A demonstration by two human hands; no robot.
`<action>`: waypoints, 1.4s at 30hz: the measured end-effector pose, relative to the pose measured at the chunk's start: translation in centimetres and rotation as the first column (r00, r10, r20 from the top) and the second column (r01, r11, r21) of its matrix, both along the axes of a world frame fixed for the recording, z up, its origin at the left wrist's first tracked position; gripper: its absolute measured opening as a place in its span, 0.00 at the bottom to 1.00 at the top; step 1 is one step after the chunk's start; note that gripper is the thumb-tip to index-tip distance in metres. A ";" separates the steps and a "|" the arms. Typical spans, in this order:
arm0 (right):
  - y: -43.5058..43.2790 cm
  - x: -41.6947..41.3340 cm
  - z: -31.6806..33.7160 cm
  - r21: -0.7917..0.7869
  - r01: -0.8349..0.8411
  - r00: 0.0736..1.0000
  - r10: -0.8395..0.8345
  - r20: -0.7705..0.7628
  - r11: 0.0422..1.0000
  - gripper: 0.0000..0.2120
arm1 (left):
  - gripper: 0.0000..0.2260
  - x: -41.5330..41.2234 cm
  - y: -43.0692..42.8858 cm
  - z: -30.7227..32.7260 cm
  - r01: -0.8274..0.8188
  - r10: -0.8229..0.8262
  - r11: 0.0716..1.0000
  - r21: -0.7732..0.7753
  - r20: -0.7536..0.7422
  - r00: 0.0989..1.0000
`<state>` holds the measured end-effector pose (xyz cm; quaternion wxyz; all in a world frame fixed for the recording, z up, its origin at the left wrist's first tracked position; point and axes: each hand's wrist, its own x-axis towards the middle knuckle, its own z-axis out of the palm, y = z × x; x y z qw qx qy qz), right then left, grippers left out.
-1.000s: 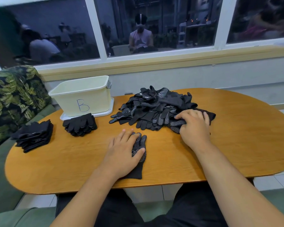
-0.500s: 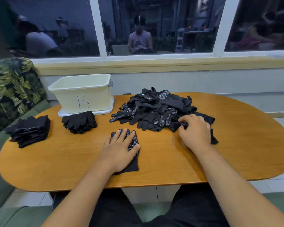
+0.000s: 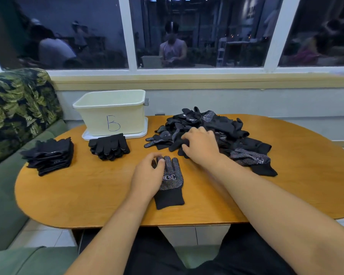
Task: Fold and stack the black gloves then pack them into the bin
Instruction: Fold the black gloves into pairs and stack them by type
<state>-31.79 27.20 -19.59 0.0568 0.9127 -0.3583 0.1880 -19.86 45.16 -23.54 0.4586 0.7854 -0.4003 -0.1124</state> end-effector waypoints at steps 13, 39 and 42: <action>-1.9 2.3 2.6 0.299 -0.098 0.908 -0.037 0.418 0.949 0.08 | 0.14 -0.6 0.4 0.5 -0.037 0.039 0.999 -0.034 0.059 0.997; 3.6 -2.4 10.2 0.798 -0.394 0.891 0.401 0.211 0.456 0.16 | 0.44 -1.8 1.6 1.9 0.197 -0.329 0.833 -0.516 -0.179 0.927; 4.0 -2.4 8.7 0.828 -0.341 0.912 0.372 0.176 0.445 0.23 | 0.22 -1.7 1.2 1.7 0.220 -0.317 0.854 -0.472 -0.136 0.939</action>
